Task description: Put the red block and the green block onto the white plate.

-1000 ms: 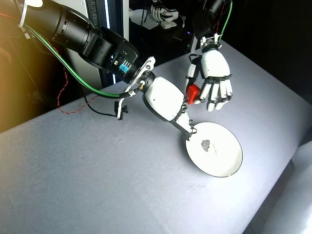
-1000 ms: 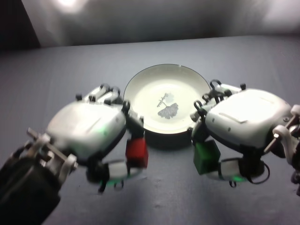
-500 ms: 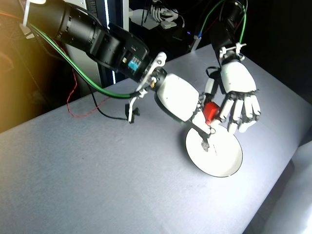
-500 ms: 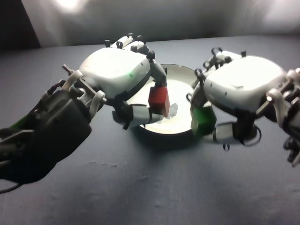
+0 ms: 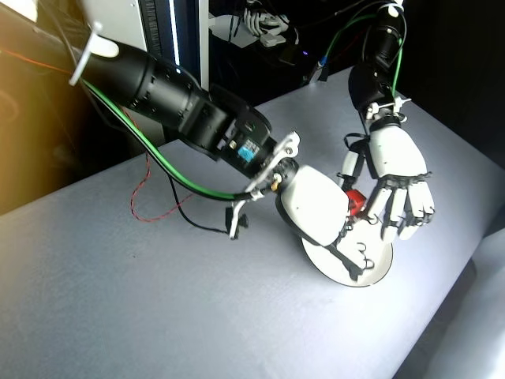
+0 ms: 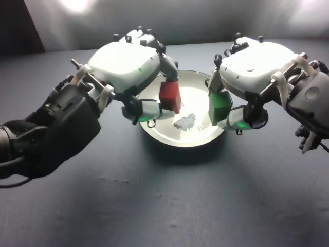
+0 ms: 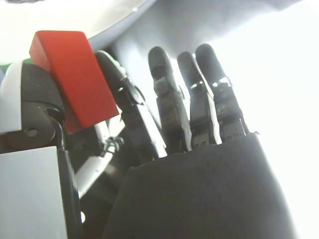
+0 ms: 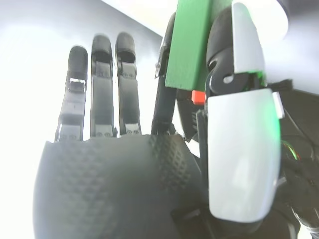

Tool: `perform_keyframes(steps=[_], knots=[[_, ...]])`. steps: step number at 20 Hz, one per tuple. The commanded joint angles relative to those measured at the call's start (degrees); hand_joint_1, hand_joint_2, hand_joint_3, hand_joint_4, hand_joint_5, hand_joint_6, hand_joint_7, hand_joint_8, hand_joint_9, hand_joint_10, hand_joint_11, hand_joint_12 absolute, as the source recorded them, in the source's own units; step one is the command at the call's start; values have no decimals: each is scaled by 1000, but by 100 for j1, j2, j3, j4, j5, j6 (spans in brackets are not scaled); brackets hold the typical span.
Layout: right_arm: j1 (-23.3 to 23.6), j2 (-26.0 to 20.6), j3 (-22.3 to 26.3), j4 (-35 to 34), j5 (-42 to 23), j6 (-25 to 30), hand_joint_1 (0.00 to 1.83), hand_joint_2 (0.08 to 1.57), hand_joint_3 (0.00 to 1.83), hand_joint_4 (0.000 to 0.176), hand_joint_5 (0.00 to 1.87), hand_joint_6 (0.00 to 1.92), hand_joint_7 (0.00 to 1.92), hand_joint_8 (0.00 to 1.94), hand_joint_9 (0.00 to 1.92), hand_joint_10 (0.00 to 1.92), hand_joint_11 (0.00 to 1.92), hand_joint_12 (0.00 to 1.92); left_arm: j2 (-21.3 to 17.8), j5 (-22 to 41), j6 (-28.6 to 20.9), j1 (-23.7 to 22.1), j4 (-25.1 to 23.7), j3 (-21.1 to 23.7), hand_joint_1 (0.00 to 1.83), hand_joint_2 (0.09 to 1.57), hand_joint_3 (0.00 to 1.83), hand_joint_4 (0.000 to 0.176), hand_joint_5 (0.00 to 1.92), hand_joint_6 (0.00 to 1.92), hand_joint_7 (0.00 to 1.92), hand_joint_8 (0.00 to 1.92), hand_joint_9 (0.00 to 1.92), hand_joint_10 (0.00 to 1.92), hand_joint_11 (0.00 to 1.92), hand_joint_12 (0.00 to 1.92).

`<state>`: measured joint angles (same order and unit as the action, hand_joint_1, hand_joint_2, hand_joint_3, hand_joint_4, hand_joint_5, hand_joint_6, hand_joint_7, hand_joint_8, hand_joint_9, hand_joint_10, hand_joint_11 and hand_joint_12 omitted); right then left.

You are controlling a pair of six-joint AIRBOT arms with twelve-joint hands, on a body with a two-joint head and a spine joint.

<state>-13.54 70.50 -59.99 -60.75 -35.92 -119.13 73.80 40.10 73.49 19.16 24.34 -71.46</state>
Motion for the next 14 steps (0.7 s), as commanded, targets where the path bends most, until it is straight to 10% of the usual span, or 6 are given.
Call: perform_keyframes(steps=[1, 14], knots=[[98, -36, -3, 303, -340, 47, 1024, 1090, 0, 176, 1013, 921, 512, 3, 458, 18, 0, 832, -27, 631, -81, -26, -234, -59, 1041, 1075, 0, 176, 1053, 869, 606, 6, 112, 852, 0, 1376], [83, -53, -7, 304, -331, -24, 1029, 1088, 0, 176, 1018, 911, 571, 5, 520, 23, 0, 897, 8, 726, -293, 43, -365, -399, 1030, 1089, 2, 176, 1018, 922, 618, 6, 88, 968, 0, 1472]])
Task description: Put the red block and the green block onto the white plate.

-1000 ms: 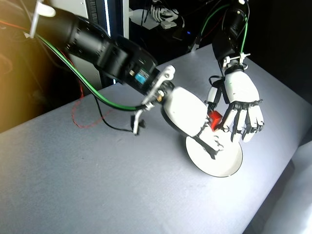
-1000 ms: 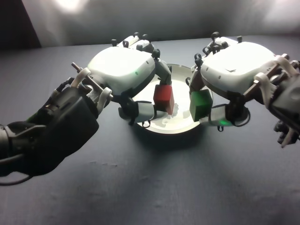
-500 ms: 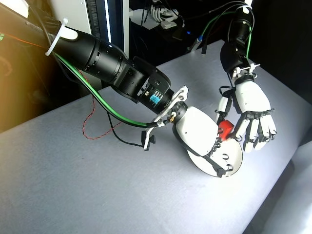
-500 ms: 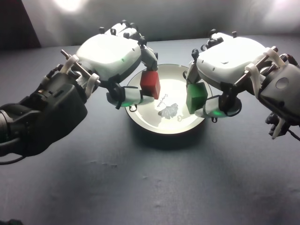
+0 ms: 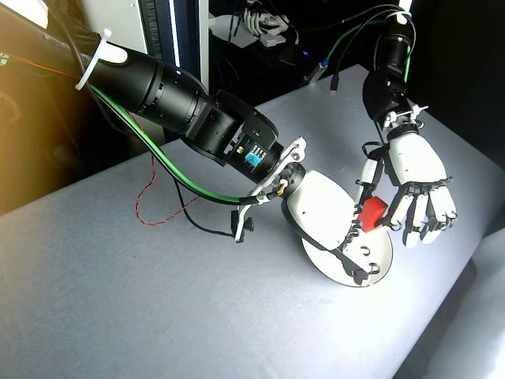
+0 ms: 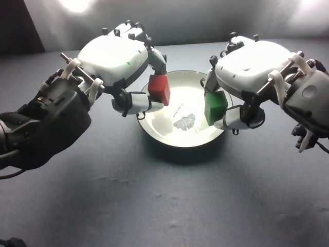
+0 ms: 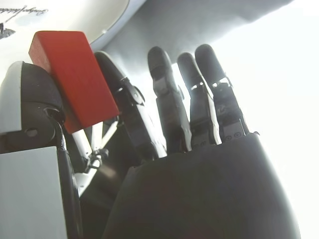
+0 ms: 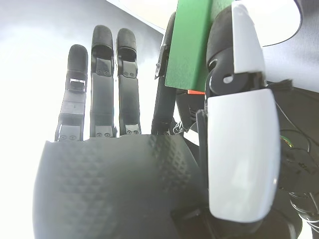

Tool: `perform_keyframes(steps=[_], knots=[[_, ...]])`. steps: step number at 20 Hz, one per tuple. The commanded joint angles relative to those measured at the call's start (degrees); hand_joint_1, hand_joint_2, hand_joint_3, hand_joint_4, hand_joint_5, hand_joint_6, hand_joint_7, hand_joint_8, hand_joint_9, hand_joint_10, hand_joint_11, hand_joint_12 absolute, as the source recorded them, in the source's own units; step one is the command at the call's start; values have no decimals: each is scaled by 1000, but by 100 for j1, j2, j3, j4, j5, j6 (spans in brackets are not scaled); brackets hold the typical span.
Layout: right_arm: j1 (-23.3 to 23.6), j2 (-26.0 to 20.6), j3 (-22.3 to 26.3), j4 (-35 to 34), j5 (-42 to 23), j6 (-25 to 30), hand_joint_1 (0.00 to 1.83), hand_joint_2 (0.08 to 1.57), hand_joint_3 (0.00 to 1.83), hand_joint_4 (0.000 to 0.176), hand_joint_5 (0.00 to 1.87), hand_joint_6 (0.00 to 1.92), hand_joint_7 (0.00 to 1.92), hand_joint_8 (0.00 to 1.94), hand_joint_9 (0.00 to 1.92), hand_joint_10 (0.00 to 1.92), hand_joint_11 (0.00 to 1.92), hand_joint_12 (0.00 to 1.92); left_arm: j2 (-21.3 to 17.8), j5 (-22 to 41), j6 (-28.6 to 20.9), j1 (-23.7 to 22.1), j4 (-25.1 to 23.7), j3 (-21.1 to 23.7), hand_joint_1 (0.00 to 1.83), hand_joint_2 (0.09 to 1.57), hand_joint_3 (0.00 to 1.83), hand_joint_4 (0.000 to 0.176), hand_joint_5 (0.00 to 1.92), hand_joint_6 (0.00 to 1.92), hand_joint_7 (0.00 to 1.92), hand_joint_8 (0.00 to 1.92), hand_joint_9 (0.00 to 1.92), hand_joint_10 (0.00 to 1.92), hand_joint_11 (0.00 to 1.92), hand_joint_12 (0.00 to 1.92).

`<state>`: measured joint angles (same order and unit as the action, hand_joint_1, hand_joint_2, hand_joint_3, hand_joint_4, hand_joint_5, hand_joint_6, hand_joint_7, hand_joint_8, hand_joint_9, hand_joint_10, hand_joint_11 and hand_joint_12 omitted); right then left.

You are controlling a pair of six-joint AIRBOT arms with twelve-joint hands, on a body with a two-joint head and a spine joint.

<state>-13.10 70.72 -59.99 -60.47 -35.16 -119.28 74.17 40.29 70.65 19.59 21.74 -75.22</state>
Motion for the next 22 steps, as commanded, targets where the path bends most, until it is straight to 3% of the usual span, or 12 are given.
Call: perform_keyframes(steps=[1, 4, 5, 6, 7, 8, 10, 11, 14, 16, 18, 22], knots=[[36, -81, -7, 276, -408, -10, 1030, 1086, 0, 176, 1021, 905, 580, 7, 532, 28, 0, 911, -29, 711, -9, 1, -105, -18, 1028, 1091, 0, 176, 1016, 926, 625, 8, 93, 957, 0, 1449], [27, -91, -6, 276, -407, -10, 1033, 1082, 0, 176, 1035, 885, 602, 4, 558, 37, 0, 972, -37, 738, -9, 24, -105, 6, 1029, 1088, 1, 176, 1020, 921, 625, 5, 84, 961, 0, 1475], [26, -93, -6, 276, -407, -11, 1007, 1101, 6, 176, 979, 969, 581, 4, 521, 19, 0, 872, -46, 738, -9, 32, -105, 20, 983, 1130, 12, 176, 917, 1068, 561, 21, 63, 889, 0, 1322], [24, -95, -6, 276, -407, -11, 872, 1019, 0, 98, 847, 451, 583, 2, 488, 4, 0, 755, -53, 739, -9, 39, -104, 34, 798, 1101, 0, 125, 744, 564, 505, 5, 81, 668, 0, 1077], [22, -95, -6, 276, -407, -11, 770, 1002, 0, 59, 747, 155, 518, 0, 399, 0, 0, 515, -60, 742, -9, 49, -101, 44, 616, 1099, 0, 119, 579, 213, 444, 2, 144, 380, 0, 919], [15, -97, -5, 276, -407, -11, 657, 1009, 1, 78, 643, 46, 451, 0, 333, 0, 0, 376, -69, 747, -9, 65, -96, 59, 555, 1094, 0, 99, 525, 68, 420, 1, 188, 187, 0, 838], [7, -106, 0, 276, -392, -10, 554, 993, 0, 53, 462, 1, 352, 2, 248, 0, 0, 241, -84, 776, -9, 95, -76, 82, 379, 1103, 1, 17, 382, 4, 299, 0, 155, 54, 0, 489], [4, -116, 4, 276, -376, -9, 588, 977, 0, 45, 362, 0, 314, 0, 239, 0, 0, 291, -88, 781, -9, 106, -67, 89, 254, 1116, 5, 0, 306, 0, 259, 0, 152, 31, 0, 409], [33, -173, 46, 276, -299, -1, 587, 972, 6, 0, 199, 0, 186, 0, 149, 0, 0, 338, -121, 788, -9, 146, -63, 144, 10, 1151, 5, 0, 172, 0, 182, 0, 120, 2, 0, 258], [109, -284, 144, 276, -215, 19, 478, 1002, 8, 0, 76, 0, 54, 1, 22, 0, 0, 131, -171, 786, -9, 186, -64, 246, 0, 1165, 6, 0, 114, 0, 94, 2, 46, 1, 0, 86], [237, -442, 259, 276, -10, 89, 318, 1000, 2, 0, 28, 0, 8, 0, 1, 0, 0, 14, -345, 739, 11, 260, -73, 494, 0, 1169, 6, 0, 102, 0, 90, 4, 55, 8, 0, 65], [577, -1000, 548, 283, 858, 211, 53, 1023, 10, 0, 13, 2, 0, 0, 0, 0, 0, 0, -945, 113, -29, 403, -408, 1273, 0, 1149, 0, 0, 8, 0, 2, 0, 0, 0, 0, 0]])
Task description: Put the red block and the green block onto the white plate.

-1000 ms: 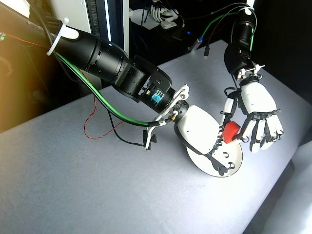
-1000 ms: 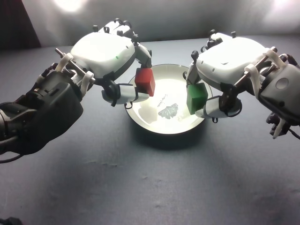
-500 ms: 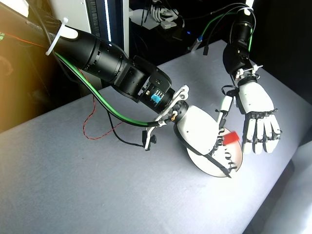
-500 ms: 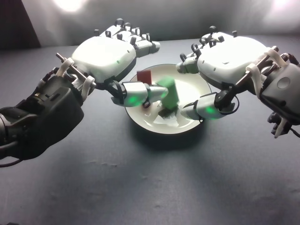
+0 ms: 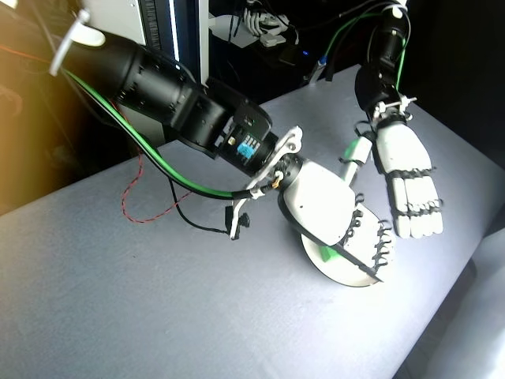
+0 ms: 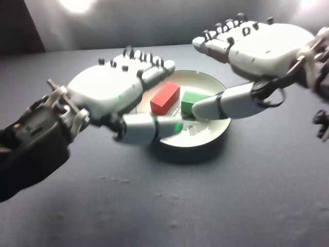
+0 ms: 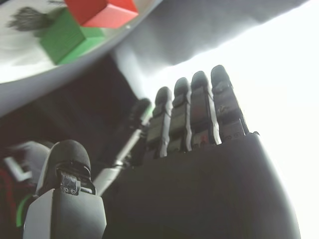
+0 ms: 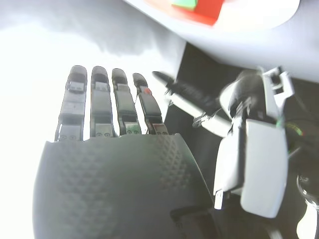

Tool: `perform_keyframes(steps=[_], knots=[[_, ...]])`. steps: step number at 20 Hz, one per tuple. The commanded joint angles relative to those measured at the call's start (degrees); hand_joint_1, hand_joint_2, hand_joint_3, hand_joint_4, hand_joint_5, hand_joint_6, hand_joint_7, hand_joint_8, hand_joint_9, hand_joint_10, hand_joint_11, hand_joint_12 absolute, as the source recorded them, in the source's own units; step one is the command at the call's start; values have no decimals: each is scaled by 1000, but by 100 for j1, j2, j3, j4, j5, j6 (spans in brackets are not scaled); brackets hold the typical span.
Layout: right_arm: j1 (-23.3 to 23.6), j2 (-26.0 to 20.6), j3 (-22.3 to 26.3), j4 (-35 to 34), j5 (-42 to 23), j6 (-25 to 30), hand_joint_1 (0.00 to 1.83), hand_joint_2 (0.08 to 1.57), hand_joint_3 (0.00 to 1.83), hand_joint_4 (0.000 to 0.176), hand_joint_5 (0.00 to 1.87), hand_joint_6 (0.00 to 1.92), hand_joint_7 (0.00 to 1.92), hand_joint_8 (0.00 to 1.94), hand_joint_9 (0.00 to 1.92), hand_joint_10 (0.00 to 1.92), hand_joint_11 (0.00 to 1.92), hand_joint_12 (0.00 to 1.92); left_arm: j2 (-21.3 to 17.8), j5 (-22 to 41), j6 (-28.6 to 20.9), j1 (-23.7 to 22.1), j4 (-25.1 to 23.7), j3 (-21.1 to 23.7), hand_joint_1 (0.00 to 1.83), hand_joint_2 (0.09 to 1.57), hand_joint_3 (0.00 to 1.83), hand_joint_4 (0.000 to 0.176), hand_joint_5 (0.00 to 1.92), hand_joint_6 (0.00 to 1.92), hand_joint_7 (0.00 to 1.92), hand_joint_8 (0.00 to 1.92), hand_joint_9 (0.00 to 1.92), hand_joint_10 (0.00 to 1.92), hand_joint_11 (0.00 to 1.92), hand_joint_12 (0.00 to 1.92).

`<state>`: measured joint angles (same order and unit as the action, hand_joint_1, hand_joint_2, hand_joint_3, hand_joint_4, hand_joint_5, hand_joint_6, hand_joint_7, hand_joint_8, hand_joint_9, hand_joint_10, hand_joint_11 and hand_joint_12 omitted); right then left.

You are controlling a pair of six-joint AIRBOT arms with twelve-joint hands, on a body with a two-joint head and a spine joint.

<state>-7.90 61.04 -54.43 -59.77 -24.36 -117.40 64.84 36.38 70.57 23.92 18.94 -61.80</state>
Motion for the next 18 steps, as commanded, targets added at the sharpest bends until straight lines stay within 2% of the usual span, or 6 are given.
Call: perform_keyframes(steps=[1, 3, 6, 9, 14, 18], knots=[[147, -220, 63, 215, 113, 209, 53, 1023, 10, 0, 13, 2, 0, 0, 0, 0, 0, 0, -183, 382, -120, 31, -267, 163, 0, 1149, 0, 0, 8, 0, 2, 0, 0, 0, 0, 0], [320, -589, 196, 449, 521, 609, 2, 1032, 11, 0, 1, 0, 0, 0, 0, 0, 0, 0, -542, 235, -449, 174, -604, 605, 0, 1155, 0, 0, 12, 2, 0, 0, 0, 0, 0, 0], [198, -1045, 350, 3596, 274, 2539, 94, 1053, 12, 0, 45, 14, 25, 9, 10, 3, 5, 2, -1167, 223, -851, 341, -1077, 1294, 0, 1159, 0, 0, 0, 0, 0, 0, 0, 0, 0, 0], [-116, -1771, 517, 6149, -491, 4414, 87, 1093, 12, 0, 49, 0, 14, 0, 2, 0, 0, 0, -1602, 194, -1950, 349, -2357, 1668, 0, 1160, 0, 0, 50, 19, 30, 11, 5, 2, 0, 0], [-693, -2229, 148, 8646, -1143, 7114, 0, 1101, 0, 0, 84, 3, 50, 1, 1, 0, 0, 0, -2241, 96, -3740, 351, -4454, 2172, 0, 1171, 5, 0, 56, 12, 32, 8, 1, 0, 0, 0], [-906, -2293, 158, 10352, -1635, 8282, 0, 1116, 5, 0, 74, 2, 36, 5, 0, 0, 0, 0, -2465, 104, -3975, 340, -4863, 2412, 0, 1163, 0, 0, 40, 3, 24, 3, 0, 0, 0, 0]])
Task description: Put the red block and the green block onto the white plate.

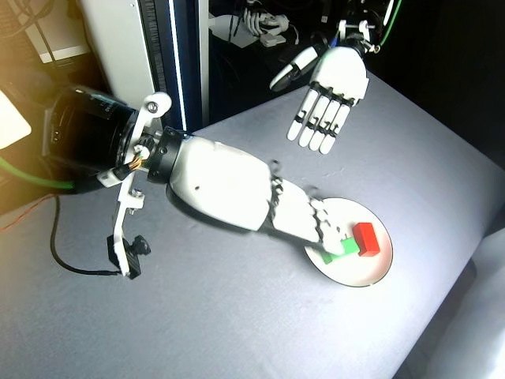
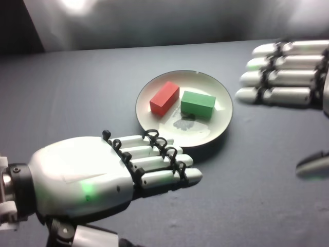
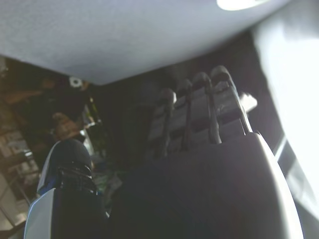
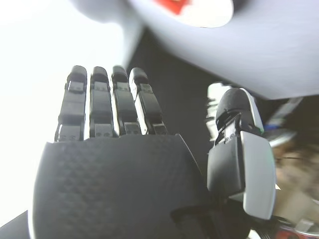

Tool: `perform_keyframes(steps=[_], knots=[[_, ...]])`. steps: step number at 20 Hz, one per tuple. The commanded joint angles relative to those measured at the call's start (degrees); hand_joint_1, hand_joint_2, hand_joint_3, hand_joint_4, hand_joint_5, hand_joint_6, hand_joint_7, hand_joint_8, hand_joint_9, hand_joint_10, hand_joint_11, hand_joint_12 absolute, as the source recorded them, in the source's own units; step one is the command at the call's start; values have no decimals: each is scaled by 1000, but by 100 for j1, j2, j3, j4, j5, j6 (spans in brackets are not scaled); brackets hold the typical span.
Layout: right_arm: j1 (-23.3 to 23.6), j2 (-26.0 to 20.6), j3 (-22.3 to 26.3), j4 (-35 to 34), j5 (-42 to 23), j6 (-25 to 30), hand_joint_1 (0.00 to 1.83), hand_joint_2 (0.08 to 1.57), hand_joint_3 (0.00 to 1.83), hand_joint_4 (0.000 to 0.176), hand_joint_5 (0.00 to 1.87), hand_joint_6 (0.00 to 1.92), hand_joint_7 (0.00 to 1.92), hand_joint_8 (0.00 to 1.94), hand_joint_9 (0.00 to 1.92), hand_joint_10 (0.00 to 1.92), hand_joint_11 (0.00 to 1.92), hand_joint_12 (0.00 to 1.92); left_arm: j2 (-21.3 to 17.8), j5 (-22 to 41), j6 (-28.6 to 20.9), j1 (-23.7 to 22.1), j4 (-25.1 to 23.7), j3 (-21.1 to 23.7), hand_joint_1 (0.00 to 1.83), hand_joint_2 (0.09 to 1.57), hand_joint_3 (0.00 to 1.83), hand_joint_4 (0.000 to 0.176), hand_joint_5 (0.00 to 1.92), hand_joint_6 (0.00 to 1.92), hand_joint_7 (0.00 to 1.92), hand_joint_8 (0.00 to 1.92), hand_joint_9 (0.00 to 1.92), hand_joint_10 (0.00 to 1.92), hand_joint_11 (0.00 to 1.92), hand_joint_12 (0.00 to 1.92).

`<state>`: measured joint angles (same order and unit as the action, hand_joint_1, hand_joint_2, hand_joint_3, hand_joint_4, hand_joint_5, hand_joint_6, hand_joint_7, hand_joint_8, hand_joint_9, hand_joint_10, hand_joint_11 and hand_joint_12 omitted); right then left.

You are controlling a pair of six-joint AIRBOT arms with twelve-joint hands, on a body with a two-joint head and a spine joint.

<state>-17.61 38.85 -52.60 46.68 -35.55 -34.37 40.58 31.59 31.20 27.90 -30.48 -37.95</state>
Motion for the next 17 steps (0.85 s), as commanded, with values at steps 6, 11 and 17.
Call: perform_keyframes(steps=[6, 11, 17], knots=[[150, -42, -3, 1032, -1625, 891, 0, 1134, 11, 0, 76, 2, 34, 3, 0, 0, 0, 0, -53, 662, -37, -109, -55, 4, 0, 1170, 4, 0, 77, 15, 51, 10, 23, 8, 13, 7], [416, 126, -27, 843, -1823, 1113, 0, 1113, 0, 0, 28, 0, 7, 0, 0, 0, 0, 0, -57, 732, -38, -127, -78, -47, 0, 1170, 1, 0, 51, 1, 11, 1, 0, 0, 0, 0], [423, 192, -65, 807, -1920, 1029, 0, 1065, 0, 0, 68, 12, 44, 12, 21, 7, 16, 7, -60, 800, -51, -142, -83, -76, 0, 1166, 0, 0, 63, 5, 36, 6, 2, 1, 0, 0]])
